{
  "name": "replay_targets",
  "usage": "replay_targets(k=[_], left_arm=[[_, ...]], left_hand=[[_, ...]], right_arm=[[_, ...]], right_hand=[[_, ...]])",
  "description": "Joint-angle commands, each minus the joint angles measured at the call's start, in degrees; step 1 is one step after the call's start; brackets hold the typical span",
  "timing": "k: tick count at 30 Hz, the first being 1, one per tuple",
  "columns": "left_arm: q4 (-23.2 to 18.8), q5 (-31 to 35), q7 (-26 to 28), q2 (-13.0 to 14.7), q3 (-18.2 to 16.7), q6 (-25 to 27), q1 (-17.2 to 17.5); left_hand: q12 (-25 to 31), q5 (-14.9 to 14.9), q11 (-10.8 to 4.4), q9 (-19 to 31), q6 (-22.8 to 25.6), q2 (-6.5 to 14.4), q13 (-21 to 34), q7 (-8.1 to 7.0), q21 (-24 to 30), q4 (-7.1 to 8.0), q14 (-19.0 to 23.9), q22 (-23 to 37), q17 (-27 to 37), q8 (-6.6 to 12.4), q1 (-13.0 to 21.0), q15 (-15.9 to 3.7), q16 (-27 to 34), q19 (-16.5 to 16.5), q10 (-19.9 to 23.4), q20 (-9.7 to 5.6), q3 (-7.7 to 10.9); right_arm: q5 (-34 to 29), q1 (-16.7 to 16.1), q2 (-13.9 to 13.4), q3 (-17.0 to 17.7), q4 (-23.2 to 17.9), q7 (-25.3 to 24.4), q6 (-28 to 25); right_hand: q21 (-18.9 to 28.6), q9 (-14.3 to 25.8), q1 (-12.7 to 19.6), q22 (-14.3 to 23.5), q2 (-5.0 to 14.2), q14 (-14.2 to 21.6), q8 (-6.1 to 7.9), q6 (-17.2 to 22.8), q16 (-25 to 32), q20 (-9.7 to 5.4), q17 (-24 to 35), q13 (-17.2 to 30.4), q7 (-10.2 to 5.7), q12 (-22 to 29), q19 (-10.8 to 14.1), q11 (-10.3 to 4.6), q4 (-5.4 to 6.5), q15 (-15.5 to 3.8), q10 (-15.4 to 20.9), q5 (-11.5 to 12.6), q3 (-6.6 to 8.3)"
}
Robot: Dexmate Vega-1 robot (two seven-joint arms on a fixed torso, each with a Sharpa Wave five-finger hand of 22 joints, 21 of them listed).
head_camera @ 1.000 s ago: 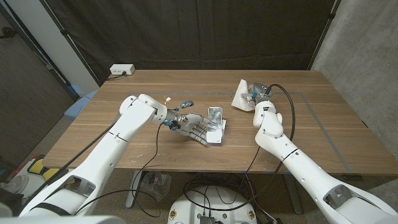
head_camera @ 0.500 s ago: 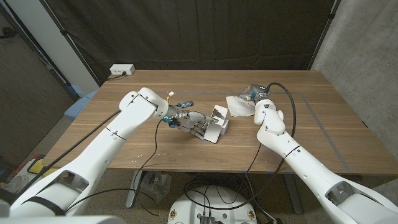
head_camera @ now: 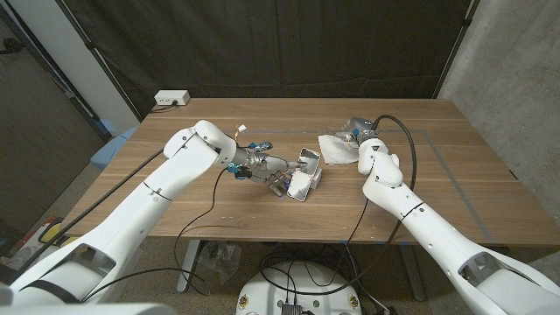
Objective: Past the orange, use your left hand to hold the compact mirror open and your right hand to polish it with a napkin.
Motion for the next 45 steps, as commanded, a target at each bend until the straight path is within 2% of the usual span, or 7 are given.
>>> replay_targets(k=[1,12,13,17,28,38,45], left_arm=[[-6.76,1.71,8.45,-2.92,-7.50,-4.53,7.92],[-11.55,4.79,16.84,-4.84,-11.38,-9.30,14.36],[-11.91,5.04,17.80,-5.14,-11.85,-10.18,15.12],[-13.26,6.51,22.47,-6.53,-13.49,-14.09,18.43],[-9.33,4.68,37.04,-12.62,-19.43,-37.02,27.63],[1.35,-7.60,34.34,-12.39,-24.03,-58.04,27.93],[5.55,-12.43,32.42,-11.20,-25.60,-65.11,28.00]], left_hand=[[-0.23,0.60,-0.24,0.17,-30.31,0.09,-0.99,3.56,-0.88,0.06,-20.86,-1.84,-1.32,-0.37,0.15,0.37,-0.83,-27.58,-24.62,0.27,-1.07],[-0.40,0.57,-0.25,0.24,-30.58,-0.13,-1.75,1.67,-1.96,0.72,-22.70,-2.75,-2.04,-0.57,-1.51,0.42,-1.07,-28.90,-26.10,0.49,-2.13],[-0.38,0.56,-0.25,0.24,-31.03,-0.17,-1.84,1.39,-2.10,0.78,-22.90,-2.84,-2.13,-0.76,-1.75,0.40,-1.09,-29.05,-26.15,0.41,-2.28],[-0.05,0.57,-0.30,0.23,-30.30,-0.29,-2.15,0.09,-2.56,0.93,-23.15,-3.16,-2.44,-0.46,-2.55,0.42,-1.02,-29.36,-25.58,0.00,-2.80],[2.07,0.50,-3.37,-0.13,-25.36,0.06,-3.66,-6.39,-1.96,0.66,-20.17,-4.78,-4.07,1.41,-4.27,-0.87,-0.11,-25.64,-19.79,-1.57,-3.68],[3.14,0.30,-6.29,-0.60,-20.09,0.00,-5.19,-9.75,-0.71,-0.56,-16.50,-6.78,-6.17,2.52,-2.32,-4.36,0.27,-20.60,-15.29,-5.81,-2.94],[3.67,0.16,-7.58,-0.82,-15.44,-0.43,-6.14,-11.15,-0.50,-1.08,-13.44,-8.08,-7.58,3.48,-1.39,-5.90,0.64,-18.43,-12.58,-7.01,-2.89]], right_arm=[[2.62,0.37,-0.10,0.89,0.32,-1.23,2.32],[6.04,1.56,-0.76,1.46,-0.42,2.85,3.04],[7.05,1.40,-0.65,1.99,-0.52,2.83,3.52],[11.51,0.23,-0.19,4.39,-0.81,1.20,6.55],[28.64,-4.53,2.25,12.93,-0.52,-4.75,19.36],[42.52,-6.85,4.52,17.52,2.03,-6.50,29.98],[50.27,-7.68,6.00,19.87,3.12,-6.96,32.88]], right_hand=[[-1.31,0.29,-2.94,0.25,-0.70,-5.62,-0.04,-2.38,-4.31,1.19,-2.28,-0.05,0.23,-0.70,-0.97,0.81,1.16,-4.77,-3.76,1.04,-1.62],[-8.92,0.24,-14.59,0.23,-4.37,-21.56,-0.76,-19.85,-16.11,5.40,-7.57,-4.30,1.45,-2.31,-8.31,2.57,6.05,2.31,-21.88,1.54,-8.93],[-10.64,0.19,-16.48,0.24,-4.31,-23.38,-0.25,-21.28,-17.10,6.02,-8.15,-5.36,1.40,-3.41,-9.55,4.04,6.90,3.15,-28.68,1.96,-10.15],[-13.08,0.15,-18.51,0.23,-3.65,-27.51,-0.25,-23.70,-18.29,6.92,-8.66,-6.21,1.34,-3.19,-12.85,4.56,7.84,4.57,-32.04,2.18,-11.12],[-16.47,0.04,-21.42,0.18,-2.55,-30.77,0.09,-24.59,-18.45,6.68,-9.29,-7.20,0.88,-2.62,-17.69,4.64,8.84,6.09,-33.86,2.03,-12.23],[-17.45,-0.08,-22.37,0.10,-1.92,-32.68,-0.12,-26.00,-18.76,5.76,-10.03,-7.87,0.36,-2.62,-17.56,4.23,8.90,5.21,-34.96,1.84,-12.59],[-17.89,-0.13,-22.25,0.06,-1.61,-33.82,-0.02,-26.15,-19.02,4.98,-10.59,-8.19,0.47,-2.53,-17.35,4.63,8.63,5.02,-35.19,1.79,-12.57]])
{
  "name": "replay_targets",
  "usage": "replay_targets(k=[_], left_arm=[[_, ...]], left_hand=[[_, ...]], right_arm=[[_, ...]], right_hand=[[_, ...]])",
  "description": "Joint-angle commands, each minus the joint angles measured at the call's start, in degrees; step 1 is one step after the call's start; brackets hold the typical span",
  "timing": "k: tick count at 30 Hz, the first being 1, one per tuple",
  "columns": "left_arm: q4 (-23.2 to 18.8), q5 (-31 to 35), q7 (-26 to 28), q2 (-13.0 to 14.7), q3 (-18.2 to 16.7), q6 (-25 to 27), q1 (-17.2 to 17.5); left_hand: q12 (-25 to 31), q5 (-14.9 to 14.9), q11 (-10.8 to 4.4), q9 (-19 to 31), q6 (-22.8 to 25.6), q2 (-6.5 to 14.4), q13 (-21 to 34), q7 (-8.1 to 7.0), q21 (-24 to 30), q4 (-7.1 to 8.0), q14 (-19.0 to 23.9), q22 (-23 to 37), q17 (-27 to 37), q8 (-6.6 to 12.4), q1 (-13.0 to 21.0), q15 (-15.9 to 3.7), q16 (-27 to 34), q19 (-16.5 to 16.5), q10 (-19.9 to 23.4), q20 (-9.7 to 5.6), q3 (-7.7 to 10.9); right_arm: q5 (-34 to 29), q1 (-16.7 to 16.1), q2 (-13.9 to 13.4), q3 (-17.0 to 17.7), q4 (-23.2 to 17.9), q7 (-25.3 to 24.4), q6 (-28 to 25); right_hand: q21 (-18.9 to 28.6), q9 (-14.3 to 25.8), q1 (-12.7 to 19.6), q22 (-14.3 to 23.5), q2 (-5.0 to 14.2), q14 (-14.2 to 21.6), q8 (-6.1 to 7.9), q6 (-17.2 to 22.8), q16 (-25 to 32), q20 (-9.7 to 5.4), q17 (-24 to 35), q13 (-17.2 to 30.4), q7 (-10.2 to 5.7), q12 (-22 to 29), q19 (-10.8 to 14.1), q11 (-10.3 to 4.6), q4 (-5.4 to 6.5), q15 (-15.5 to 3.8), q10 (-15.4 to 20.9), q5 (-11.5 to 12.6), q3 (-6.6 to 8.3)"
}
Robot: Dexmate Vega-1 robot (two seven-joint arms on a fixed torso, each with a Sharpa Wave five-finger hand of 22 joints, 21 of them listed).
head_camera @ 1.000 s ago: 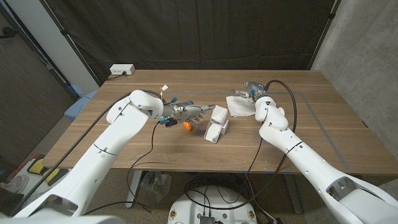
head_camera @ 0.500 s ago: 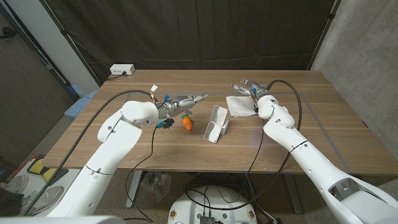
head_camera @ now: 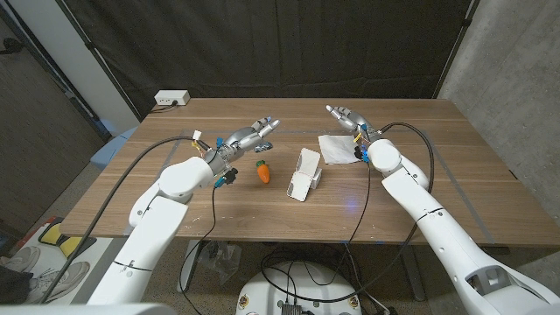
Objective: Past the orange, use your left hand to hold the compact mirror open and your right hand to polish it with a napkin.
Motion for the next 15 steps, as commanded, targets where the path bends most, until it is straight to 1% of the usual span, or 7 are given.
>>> replay_targets(k=[1,3,5,7,11,14,15], left_arm=[[8.55,-9.92,-1.37,0.79,-4.19,-19.87,1.47],[9.60,-11.48,-2.32,1.15,-4.55,-21.18,1.53],[10.13,-12.21,-2.89,1.66,-4.92,-21.72,1.74],[10.71,-12.59,-3.18,2.07,-5.22,-22.14,1.94],[11.84,-14.32,-3.89,2.17,-5.59,-21.23,2.25],[13.82,-15.95,-4.81,1.93,-5.82,-21.16,1.73],[14.57,-16.72,-4.99,1.55,-6.02,-21.44,1.66]], left_hand=[[0.63,-0.27,-0.65,0.02,-15.14,-0.27,-0.32,-0.59,0.20,-0.52,-13.41,-0.47,-0.56,0.76,0.93,-0.75,0.30,-18.36,-12.53,-0.96,-0.03],[0.54,-0.28,-0.69,0.00,-14.99,-0.28,-0.39,-0.58,0.17,-0.54,-13.33,-0.56,-0.67,0.74,0.97,-0.78,0.27,-18.29,-12.62,-1.05,-0.03],[0.35,-0.29,-0.82,-0.04,-14.49,-0.26,-0.59,-0.60,-0.03,-0.56,-13.17,-0.80,-0.96,0.71,1.07,-0.90,0.15,-18.48,-12.77,-1.02,-0.02],[0.52,-0.29,-0.64,-0.05,-14.36,-0.24,-0.69,-0.59,-0.06,-0.55,-13.09,-0.93,-1.13,0.63,1.10,-0.89,0.09,-18.38,-12.15,-1.09,-0.02],[0.28,-0.30,-0.64,-0.08,-14.40,-0.14,-0.88,-0.48,-0.32,-0.51,-13.19,-1.14,-1.43,0.37,1.13,-1.01,-0.12,-18.71,-12.37,-1.12,-0.01],[0.04,-0.30,-0.46,-0.08,-14.61,-0.04,-1.00,-0.35,-0.52,-0.45,-13.37,-1.25,-1.63,0.14,1.11,-0.94,-0.29,-19.04,-12.75,-0.95,0.00],[0.03,-0.30,-0.40,-0.08,-14.69,-0.01,-1.03,-0.27,-0.56,-0.42,-13.50,-1.27,-1.67,0.07,1.10,-0.94,-0.36,-19.11,-12.72,-0.92,0.01]], right_arm=[[14.53,-2.40,2.65,5.11,1.93,-1.90,8.13],[15.30,-3.13,2.80,5.37,1.12,-2.87,8.21],[15.02,-4.12,2.70,5.25,-0.54,-4.24,7.50],[14.74,-5.23,2.67,5.05,-2.18,-5.50,7.19],[14.45,-7.04,2.73,4.53,-4.70,-7.25,6.50],[14.48,-8.15,2.53,4.41,-6.46,-7.90,6.27],[14.64,-8.49,2.53,4.47,-6.94,-8.10,6.49]], right_hand=[[-0.40,0.13,-0.20,0.07,0.43,-1.11,0.21,-0.30,-0.49,-1.13,-0.37,-0.09,0.18,0.33,-0.19,0.31,-0.24,-0.24,-0.50,0.18,-0.27],[-0.60,0.11,-0.11,0.06,0.56,-1.33,0.27,-0.28,-0.48,-1.47,-0.62,-0.21,0.19,0.39,-0.20,0.54,-0.35,-0.16,-0.50,0.17,-0.24],[-0.70,0.10,-0.09,0.06,0.63,-1.39,0.29,-0.26,-0.47,-1.48,-0.71,-0.26,0.21,0.42,-0.24,0.72,-0.38,-0.14,-0.49,0.16,-0.23],[-0.86,0.09,-0.08,0.06,0.75,-1.48,0.31,-0.27,-0.44,-1.50,-0.87,-0.34,0.31,0.47,-0.31,0.70,-0.42,0.31,-0.48,0.15,-0.22],[-1.16,0.07,-0.04,0.07,1.09,-1.14,0.40,-0.20,-0.17,-0.97,-1.20,-0.50,0.40,0.67,-0.33,0.64,-0.50,0.22,-0.19,0.13,-0.15],[-1.40,0.06,0.00,0.08,1.25,-1.25,0.29,-0.57,-0.16,-0.72,-1.40,-0.59,0.53,0.68,-0.51,0.68,-0.56,0.26,-0.26,0.11,-0.12],[-1.55,0.05,0.00,0.09,1.32,-1.28,0.28,-0.64,-0.15,-0.43,-1.49,-0.63,0.56,0.69,-0.72,0.68,-0.58,0.26,-0.28,0.10,-0.12]])
